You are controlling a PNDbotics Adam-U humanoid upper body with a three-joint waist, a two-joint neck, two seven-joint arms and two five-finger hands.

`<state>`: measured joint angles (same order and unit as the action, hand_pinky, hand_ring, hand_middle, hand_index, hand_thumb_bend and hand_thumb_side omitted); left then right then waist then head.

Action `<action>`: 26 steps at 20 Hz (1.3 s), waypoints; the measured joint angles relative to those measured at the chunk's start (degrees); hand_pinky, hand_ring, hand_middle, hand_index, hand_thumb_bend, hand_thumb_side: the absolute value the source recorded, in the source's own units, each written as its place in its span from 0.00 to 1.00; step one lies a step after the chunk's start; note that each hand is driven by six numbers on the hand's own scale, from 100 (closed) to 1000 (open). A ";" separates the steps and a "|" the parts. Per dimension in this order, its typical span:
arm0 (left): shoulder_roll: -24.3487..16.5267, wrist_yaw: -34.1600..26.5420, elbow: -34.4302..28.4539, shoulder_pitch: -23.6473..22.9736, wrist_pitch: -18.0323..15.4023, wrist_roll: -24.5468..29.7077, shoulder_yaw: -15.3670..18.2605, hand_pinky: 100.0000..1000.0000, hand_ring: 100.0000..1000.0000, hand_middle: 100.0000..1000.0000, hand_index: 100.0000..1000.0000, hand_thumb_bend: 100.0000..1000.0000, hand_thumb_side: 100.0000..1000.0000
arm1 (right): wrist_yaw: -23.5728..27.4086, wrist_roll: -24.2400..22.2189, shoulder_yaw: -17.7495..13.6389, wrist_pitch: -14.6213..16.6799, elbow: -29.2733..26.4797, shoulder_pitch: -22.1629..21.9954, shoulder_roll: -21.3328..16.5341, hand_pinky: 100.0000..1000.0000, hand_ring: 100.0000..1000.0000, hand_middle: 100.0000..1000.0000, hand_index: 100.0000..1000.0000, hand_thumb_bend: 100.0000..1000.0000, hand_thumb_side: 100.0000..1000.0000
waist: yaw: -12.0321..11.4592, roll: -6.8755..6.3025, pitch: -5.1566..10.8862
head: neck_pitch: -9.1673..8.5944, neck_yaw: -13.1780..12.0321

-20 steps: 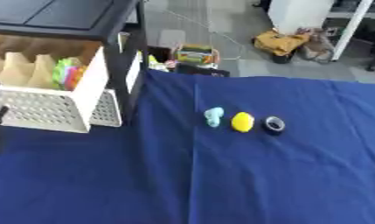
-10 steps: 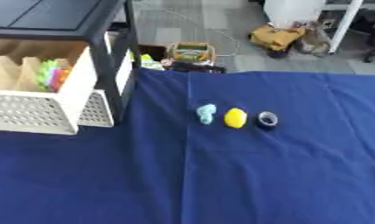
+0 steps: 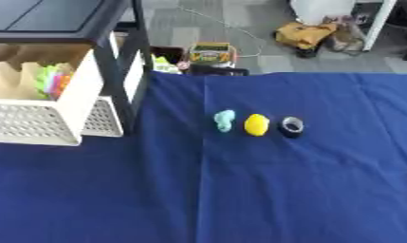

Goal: Pick up objects from table and place into drawer.

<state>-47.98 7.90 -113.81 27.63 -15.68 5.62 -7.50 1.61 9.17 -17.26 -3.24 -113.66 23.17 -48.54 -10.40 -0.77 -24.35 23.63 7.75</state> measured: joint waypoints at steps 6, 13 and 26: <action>-7.82 5.30 -0.02 -2.88 -1.29 5.08 1.02 0.50 0.16 0.38 0.74 0.00 0.66 | 0.00 5.25 0.37 0.79 0.00 -2.14 0.65 0.62 0.73 0.51 0.81 0.00 1.00 | 0.07 -0.15 -0.08 | -0.01 0.00; -11.23 11.21 -0.05 -4.16 2.24 11.03 0.55 0.50 0.28 0.44 0.77 0.00 0.84 | 0.04 11.21 2.16 1.81 0.00 -2.54 1.39 0.62 0.73 0.51 0.81 0.00 1.00 | -0.22 -0.09 -0.15 | -0.08 -0.16; -11.39 19.60 -0.21 -5.34 7.28 21.80 -2.74 0.53 0.41 0.49 0.84 0.00 1.00 | -0.08 21.30 5.44 3.08 0.00 -3.13 2.47 0.61 0.72 0.50 0.80 0.00 1.00 | -0.04 0.58 -0.42 | -0.35 -3.88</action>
<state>-59.37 27.50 -114.02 22.29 -8.40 27.43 -10.24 1.54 30.47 -11.83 -0.16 -113.66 20.03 -46.07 -10.44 -0.20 -24.78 23.28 3.86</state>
